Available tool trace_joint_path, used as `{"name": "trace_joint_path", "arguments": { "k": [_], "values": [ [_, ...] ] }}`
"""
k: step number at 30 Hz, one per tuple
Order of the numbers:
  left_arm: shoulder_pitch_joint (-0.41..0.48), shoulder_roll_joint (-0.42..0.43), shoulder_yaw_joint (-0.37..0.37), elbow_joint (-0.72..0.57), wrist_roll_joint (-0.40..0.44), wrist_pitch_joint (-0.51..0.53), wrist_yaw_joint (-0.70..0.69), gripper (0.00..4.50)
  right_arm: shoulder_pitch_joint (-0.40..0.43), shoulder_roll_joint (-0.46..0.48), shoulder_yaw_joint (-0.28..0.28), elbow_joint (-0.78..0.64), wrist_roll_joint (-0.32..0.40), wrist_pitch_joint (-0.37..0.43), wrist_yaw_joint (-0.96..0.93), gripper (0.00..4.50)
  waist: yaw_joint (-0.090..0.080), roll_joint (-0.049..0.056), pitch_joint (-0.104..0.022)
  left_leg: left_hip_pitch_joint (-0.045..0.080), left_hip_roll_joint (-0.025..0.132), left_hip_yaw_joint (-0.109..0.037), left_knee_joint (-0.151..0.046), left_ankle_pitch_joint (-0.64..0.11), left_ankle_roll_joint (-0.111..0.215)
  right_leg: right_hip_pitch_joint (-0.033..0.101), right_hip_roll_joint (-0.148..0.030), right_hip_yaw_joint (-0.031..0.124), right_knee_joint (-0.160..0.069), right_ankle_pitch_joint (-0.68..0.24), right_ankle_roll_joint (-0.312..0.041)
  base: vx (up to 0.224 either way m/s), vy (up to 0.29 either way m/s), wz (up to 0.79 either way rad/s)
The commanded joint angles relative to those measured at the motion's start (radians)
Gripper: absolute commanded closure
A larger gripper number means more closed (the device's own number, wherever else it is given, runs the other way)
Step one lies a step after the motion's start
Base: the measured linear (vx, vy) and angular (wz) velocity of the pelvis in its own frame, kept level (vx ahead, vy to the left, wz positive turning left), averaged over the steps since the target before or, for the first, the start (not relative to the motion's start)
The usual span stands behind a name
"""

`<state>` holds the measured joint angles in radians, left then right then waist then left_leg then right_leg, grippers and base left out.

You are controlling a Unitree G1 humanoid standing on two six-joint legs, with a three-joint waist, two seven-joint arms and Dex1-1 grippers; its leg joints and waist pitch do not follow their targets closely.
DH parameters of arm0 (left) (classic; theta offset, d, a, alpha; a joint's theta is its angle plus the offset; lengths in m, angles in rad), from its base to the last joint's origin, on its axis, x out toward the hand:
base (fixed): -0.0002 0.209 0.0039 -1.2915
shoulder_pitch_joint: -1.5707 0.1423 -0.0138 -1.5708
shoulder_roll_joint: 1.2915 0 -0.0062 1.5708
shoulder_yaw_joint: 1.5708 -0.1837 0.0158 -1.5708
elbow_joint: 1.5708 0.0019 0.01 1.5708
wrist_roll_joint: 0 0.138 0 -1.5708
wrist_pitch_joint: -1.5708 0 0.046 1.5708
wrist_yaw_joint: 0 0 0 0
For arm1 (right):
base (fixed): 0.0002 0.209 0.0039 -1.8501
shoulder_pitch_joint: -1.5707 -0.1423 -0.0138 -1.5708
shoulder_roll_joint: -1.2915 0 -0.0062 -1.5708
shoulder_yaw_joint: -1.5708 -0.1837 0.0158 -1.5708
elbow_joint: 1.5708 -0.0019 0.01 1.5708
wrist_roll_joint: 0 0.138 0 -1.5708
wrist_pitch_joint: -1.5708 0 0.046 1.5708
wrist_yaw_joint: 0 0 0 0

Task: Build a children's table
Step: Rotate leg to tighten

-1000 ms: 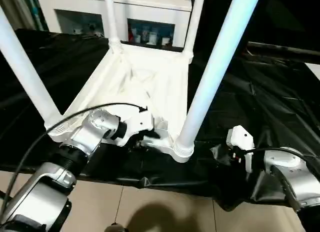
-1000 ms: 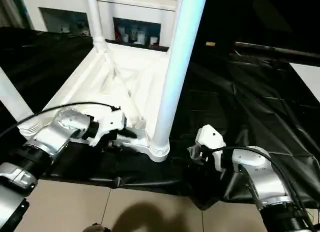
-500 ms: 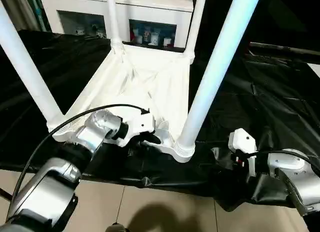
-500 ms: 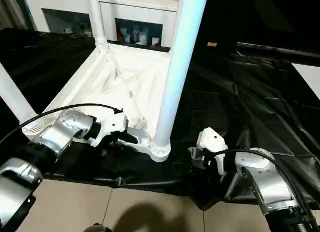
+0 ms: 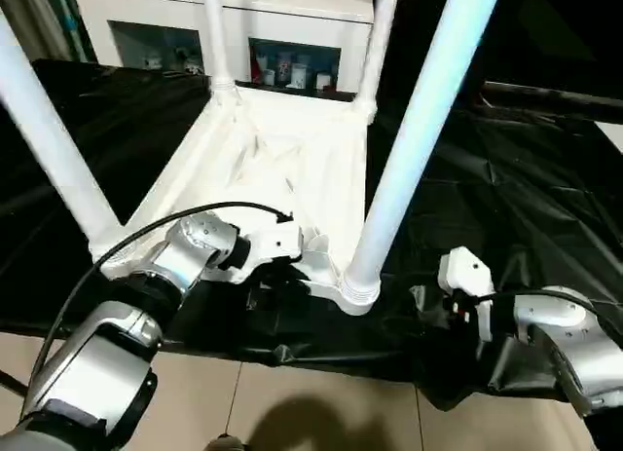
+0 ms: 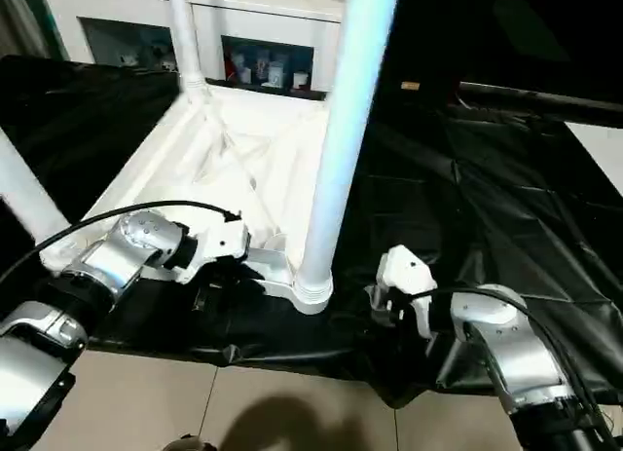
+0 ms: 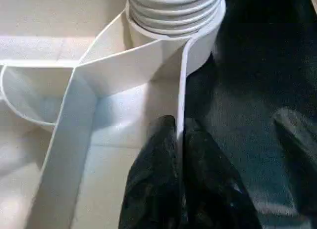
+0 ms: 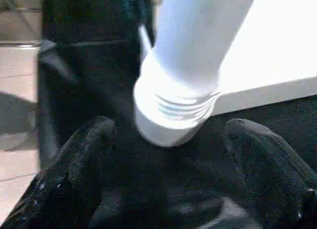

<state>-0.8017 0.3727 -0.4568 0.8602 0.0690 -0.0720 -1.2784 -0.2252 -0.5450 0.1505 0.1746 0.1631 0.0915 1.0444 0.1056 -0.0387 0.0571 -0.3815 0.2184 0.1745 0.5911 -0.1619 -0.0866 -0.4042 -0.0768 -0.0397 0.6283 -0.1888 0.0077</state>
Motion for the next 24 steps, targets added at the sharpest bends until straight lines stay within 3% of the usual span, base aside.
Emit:
{"name": "trace_joint_path", "arguments": {
  "k": [1, 2, 3, 4, 6, 7, 9, 11, 12, 13, 14, 15, 20, 24],
  "values": [
    [0.041, 0.011, 0.027, -0.079, -0.001, 0.135, 0.053, 4.49, -0.027, 0.013, -0.039, 0.029, -0.026, -0.021, -0.073, 0.61, 0.004, 0.007, -0.069, 0.017, 0.012, -0.002, -0.072, -0.259, 0.001, 0.050, -0.057, 0.029, -0.075, -0.167, -0.233, 0.000, 0.000, 0.00],
    [0.047, 0.011, 0.030, -0.092, -0.005, 0.147, 0.058, 4.49, -0.027, 0.014, -0.040, 0.029, -0.026, -0.018, -0.077, 0.61, 0.000, 0.006, -0.069, 0.018, 0.013, -0.001, -0.072, -0.257, 0.000, 0.050, -0.057, 0.029, -0.075, -0.157, -0.237, 0.000, 0.000, 0.00],
    [0.080, 0.007, 0.048, -0.159, -0.022, 0.207, 0.079, 4.49, -0.026, 0.017, -0.046, 0.021, -0.022, -0.004, -0.090, 0.61, -0.004, -0.004, -0.069, 0.017, 0.012, 0.001, -0.071, -0.253, 0.007, 0.051, -0.055, 0.028, -0.075, -0.149, -0.242, 0.000, 0.000, 0.00],
    [0.087, 0.005, 0.051, -0.173, -0.023, 0.216, 0.088, 4.49, -0.025, 0.018, -0.047, 0.021, -0.021, -0.002, -0.093, 0.61, -0.004, 0.002, -0.068, 0.017, 0.011, 0.000, -0.070, -0.242, 0.015, 0.051, -0.054, 0.028, -0.075, -0.142, -0.245, 0.000, 0.000, 0.00],
    [0.122, -0.003, 0.065, -0.240, -0.025, 0.263, 0.137, 4.49, -0.023, 0.026, -0.055, 0.021, -0.016, 0.008, -0.108, 0.61, -0.007, -0.003, -0.068, 0.015, 0.011, 0.001, -0.069, -0.235, 0.022, 0.052, -0.053, 0.028, -0.073, -0.138, -0.246, 0.000, 0.000, 0.00],
    [0.154, -0.014, 0.078, -0.286, -0.010, 0.293, 0.196, 4.49, -0.027, 0.040, -0.059, 0.038, -0.021, 0.012, -0.135, 0.61, -0.010, -0.009, -0.068, 0.014, 0.010, 0.003, -0.068, -0.231, 0.029, 0.052, -0.053, 0.028, -0.075, -0.160, -0.235, 0.000, 0.000, 0.00],
    [0.172, -0.017, 0.082, -0.313, -0.003, 0.311, 0.217, 4.49, -0.029, 0.046, -0.058, 0.049, -0.025, 0.010, -0.148, 0.61, -0.014, -0.010, -0.064, 0.010, 0.009, 0.002, -0.070, -0.235, 0.030, 0.052, -0.053, 0.026, -0.081, -0.202, -0.218, 0.000, 0.000, 0.00],
    [0.252, -0.032, 0.100, -0.428, -0.009, 0.391, 0.264, 4.49, -0.031, 0.070, -0.043, 0.058, -0.010, 0.009, -0.141, 0.61, -0.018, -0.024, -0.063, 0.006, 0.010, 0.001, -0.071, -0.239, 0.026, 0.054, -0.055, 0.026, -0.082, -0.243, -0.198, 0.000, 0.000, 0.00],
    [0.268, -0.034, 0.101, -0.449, -0.008, 0.407, 0.273, 4.49, -0.030, 0.074, -0.039, 0.056, -0.003, 0.010, -0.132, 0.61, -0.021, -0.022, -0.060, 0.002, 0.009, -0.001, -0.076, -0.246, 0.027, 0.054, -0.054, 0.023, -0.086, -0.293, -0.179, 0.000, 0.000, 0.00],
    [0.289, -0.033, 0.101, -0.477, -0.008, 0.413, 0.279, 4.49, -0.031, 0.083, -0.033, 0.054, 0.016, 0.020, -0.108, 0.61, -0.021, -0.031, -0.061, 0.008, 0.007, 0.003, -0.072, -0.254, 0.027, 0.048, -0.052, 0.025, -0.093, -0.335, -0.157, 0.000, 0.000, 0.00],
    [0.298, -0.033, 0.101, -0.489, -0.008, 0.415, 0.281, 4.49, -0.031, 0.086, -0.031, 0.053, 0.024, 0.025, -0.097, 0.61, -0.020, -0.027, -0.062, 0.011, 0.008, 0.001, -0.071, -0.255, 0.030, 0.046, -0.054, 0.027, -0.091, -0.335, -0.157, 0.000, 0.000, 0.00],
    [0.313, -0.032, 0.102, -0.506, -0.010, 0.406, 0.285, 4.49, -0.035, 0.094, -0.026, 0.054, 0.035, 0.029, -0.084, 0.61, -0.021, -0.033, -0.060, 0.011, 0.009, 0.003, -0.072, -0.257, 0.036, 0.044, -0.053, 0.028, -0.094, -0.338, -0.153, 0.000, 0.000, 0.00],
    [0.347, -0.003, 0.091, -0.557, -0.016, 0.333, 0.264, 4.50, -0.086, 0.135, -0.040, 0.114, 0.038, 0.029, -0.131, 0.28, -0.025, -0.032, -0.057, 0.014, 0.008, 0.002, -0.076, -0.260, 0.030, 0.036, -0.050, 0.029, -0.094, -0.339, -0.147, 0.000, 0.000, 0.00],
    [0.367, 0.016, 0.082, -0.608, -0.009, 0.369, 0.232, 4.50, -0.117, 0.145, -0.021, 0.159, -0.012, -0.007, -0.156, 0.06, -0.026, -0.035, -0.054, 0.017, 0.009, 0.006, -0.077, -0.260, 0.025, 0.033, -0.048, 0.031, -0.093, -0.322, -0.147, 0.000, 0.000, 0.00]
  ]
}}
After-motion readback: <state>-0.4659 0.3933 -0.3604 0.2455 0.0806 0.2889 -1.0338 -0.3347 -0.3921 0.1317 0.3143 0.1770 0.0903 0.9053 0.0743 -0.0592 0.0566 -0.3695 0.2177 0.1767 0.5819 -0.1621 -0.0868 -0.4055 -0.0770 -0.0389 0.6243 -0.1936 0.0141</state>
